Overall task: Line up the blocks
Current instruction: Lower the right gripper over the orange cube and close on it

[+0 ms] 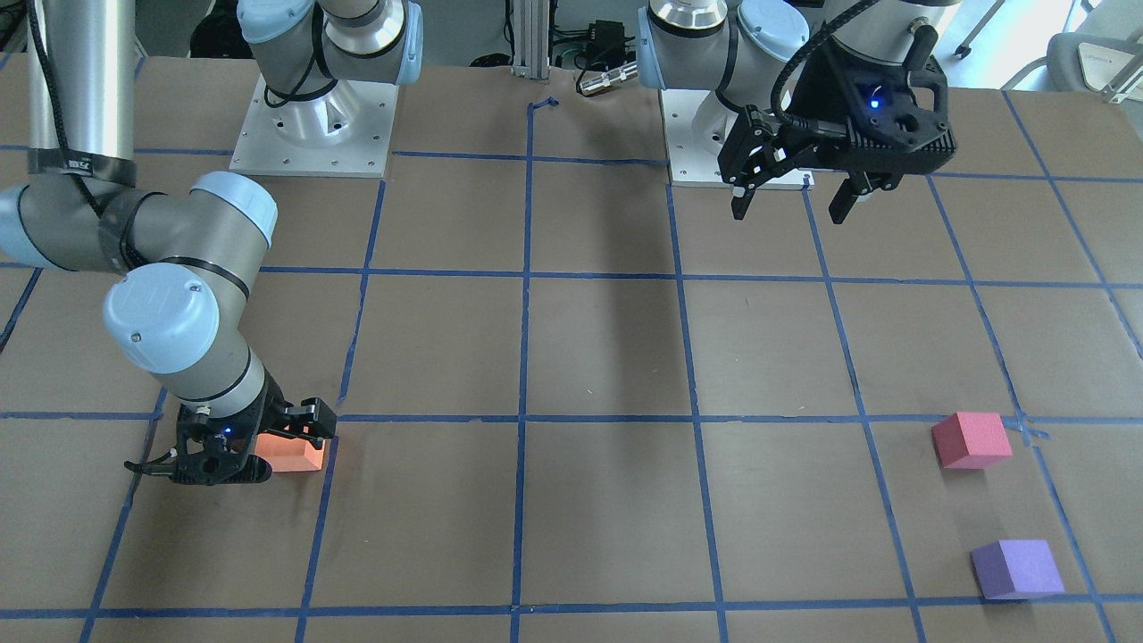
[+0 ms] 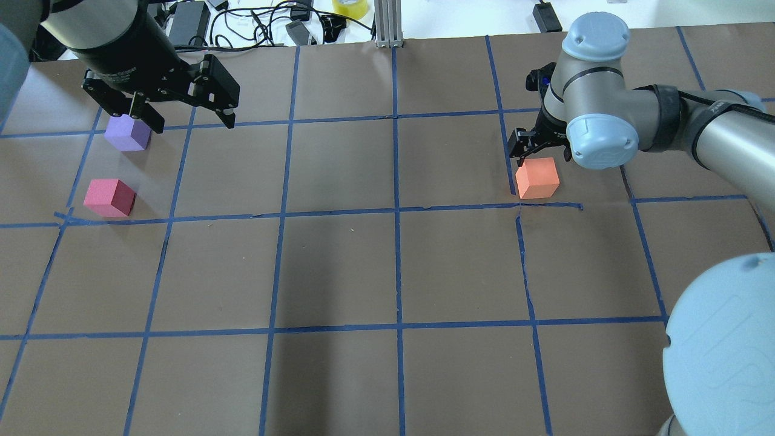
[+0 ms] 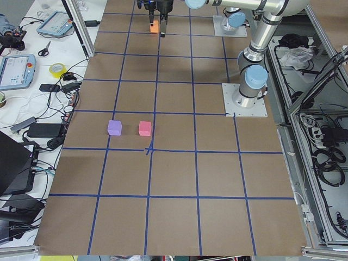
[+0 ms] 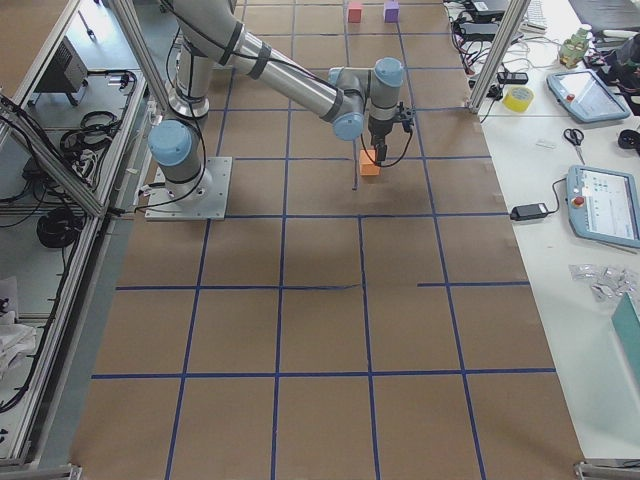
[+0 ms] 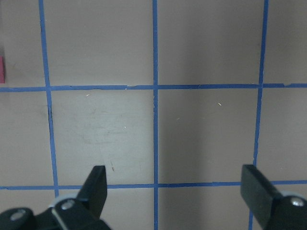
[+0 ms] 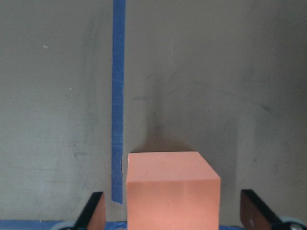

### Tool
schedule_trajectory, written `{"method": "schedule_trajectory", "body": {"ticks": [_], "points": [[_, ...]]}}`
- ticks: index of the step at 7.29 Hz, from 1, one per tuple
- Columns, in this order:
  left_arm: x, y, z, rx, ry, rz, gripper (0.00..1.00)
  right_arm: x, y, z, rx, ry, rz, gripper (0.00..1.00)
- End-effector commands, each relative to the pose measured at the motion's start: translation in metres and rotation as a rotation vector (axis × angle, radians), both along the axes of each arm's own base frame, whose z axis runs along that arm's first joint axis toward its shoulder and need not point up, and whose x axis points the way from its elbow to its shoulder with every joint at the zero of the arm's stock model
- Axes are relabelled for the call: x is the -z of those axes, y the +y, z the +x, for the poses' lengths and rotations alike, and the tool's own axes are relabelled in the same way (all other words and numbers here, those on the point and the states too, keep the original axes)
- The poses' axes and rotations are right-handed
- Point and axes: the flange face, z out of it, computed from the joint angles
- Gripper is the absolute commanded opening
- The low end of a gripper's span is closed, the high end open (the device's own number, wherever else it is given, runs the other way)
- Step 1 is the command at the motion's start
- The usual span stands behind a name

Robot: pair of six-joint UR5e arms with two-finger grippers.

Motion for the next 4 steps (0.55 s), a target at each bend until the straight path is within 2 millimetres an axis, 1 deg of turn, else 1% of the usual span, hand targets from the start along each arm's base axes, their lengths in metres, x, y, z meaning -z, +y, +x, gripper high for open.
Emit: {"method": "schedule_trajectory", "body": {"ticks": [1,2,3,4], "points": [[0.0052,0.0016,-0.0005,0.002,-0.003,0.016,1.0,0.0108,-0.0015,-0.0011,-0.002,-0.006,0.013,1.0],[0.0054,0.0015,0.0001,0.001,-0.002,0.018,1.0,0.0152,-0.0021,-0.0011,-0.004,-0.006,0.019,0.8],[0.006,0.001,-0.0006,0.002,-0.002,0.018,1.0,0.0168,-0.0025,-0.0014,-0.004,-0.003,0.019,0.38],[0.006,0.001,-0.0008,0.003,0.0,0.018,1.0,0.0126,-0.0059,-0.0018,0.001,-0.001,0.01,0.0]]}}
